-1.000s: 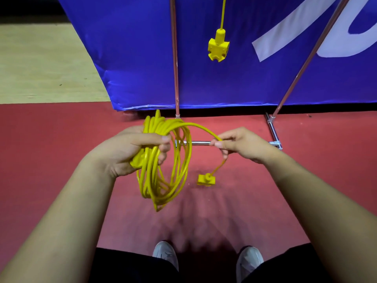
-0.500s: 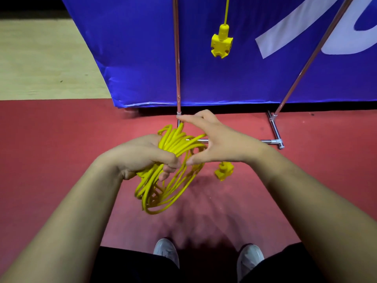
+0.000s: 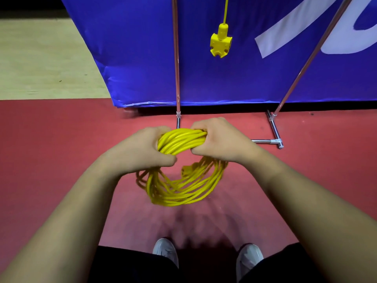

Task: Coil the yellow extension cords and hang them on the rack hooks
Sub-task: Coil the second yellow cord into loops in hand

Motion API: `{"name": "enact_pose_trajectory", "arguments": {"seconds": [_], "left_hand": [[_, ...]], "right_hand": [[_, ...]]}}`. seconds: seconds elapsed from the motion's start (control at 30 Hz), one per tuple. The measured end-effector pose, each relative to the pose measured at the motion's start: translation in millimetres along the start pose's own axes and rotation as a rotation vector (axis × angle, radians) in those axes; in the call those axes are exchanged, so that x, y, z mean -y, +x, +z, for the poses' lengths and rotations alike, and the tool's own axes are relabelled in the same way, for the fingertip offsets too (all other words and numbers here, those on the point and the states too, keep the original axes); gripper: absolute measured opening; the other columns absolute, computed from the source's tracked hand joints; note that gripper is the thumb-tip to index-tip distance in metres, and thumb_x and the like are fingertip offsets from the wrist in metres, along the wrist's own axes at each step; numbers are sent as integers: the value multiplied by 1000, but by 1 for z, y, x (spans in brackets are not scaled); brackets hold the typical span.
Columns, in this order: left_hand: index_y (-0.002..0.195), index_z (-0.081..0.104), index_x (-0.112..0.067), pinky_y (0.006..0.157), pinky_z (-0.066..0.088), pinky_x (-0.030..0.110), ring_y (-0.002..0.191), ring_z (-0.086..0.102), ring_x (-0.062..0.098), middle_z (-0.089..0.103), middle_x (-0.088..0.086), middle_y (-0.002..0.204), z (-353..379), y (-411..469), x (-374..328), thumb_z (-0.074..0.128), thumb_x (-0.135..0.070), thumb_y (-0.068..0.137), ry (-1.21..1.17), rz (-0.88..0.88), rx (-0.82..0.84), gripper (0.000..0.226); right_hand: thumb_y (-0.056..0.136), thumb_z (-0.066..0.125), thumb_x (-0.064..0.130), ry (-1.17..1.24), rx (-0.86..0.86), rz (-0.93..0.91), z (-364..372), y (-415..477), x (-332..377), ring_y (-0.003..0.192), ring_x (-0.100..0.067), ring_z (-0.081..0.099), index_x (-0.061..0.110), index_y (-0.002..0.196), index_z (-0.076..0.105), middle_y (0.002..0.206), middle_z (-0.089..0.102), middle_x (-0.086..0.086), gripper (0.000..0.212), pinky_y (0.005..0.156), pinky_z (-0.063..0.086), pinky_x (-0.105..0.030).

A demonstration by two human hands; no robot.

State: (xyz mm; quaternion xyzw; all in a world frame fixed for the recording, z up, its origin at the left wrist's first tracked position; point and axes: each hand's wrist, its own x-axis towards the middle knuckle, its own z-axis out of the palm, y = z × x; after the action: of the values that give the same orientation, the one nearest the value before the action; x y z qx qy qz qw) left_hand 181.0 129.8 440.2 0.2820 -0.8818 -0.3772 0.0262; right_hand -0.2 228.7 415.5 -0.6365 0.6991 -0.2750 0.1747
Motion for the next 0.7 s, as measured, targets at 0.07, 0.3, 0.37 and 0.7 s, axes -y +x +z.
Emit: {"name": "enact_pose_trajectory", "arguments": {"seconds": [0.07, 0.3, 0.37, 0.7], "left_hand": [[85, 52, -25, 50, 38, 22, 52, 51, 6, 57, -8, 58, 2, 0, 0, 76, -32, 70, 132, 67, -105, 30], [103, 57, -26, 63, 44, 33, 64, 53, 12, 61, -3, 70, 10, 10, 1, 70, -39, 72, 186, 211, -199, 36], [92, 58, -23, 59, 43, 32, 62, 52, 13, 59, -2, 66, 7, 9, 2, 65, -33, 69, 174, 220, -201, 26], [86, 58, -21, 50, 35, 16, 54, 48, 0, 53, -10, 56, -10, 4, 12, 63, -32, 68, 165, 184, -111, 21]], "right_hand": [[62, 65, 24, 13, -25, 50, -4, 0, -2, 57, -26, 50, 10, 65, 54, 57, 52, -8, 18, 50, 40, -33], [68, 75, 18, 188, 18, 130, -12, -4, -8, 53, -6, 41, 10, 68, 59, 57, 51, -2, 18, 50, 35, -30], [71, 84, 29, 247, 92, 101, -18, -7, -7, 61, -1, 49, 15, 84, 67, 72, 62, -2, 25, 56, 40, -27], [80, 76, 23, -162, 241, 287, -20, -11, -82, 85, -24, 62, 16, 73, 69, 86, 67, -7, 12, 78, 50, -34]]}}
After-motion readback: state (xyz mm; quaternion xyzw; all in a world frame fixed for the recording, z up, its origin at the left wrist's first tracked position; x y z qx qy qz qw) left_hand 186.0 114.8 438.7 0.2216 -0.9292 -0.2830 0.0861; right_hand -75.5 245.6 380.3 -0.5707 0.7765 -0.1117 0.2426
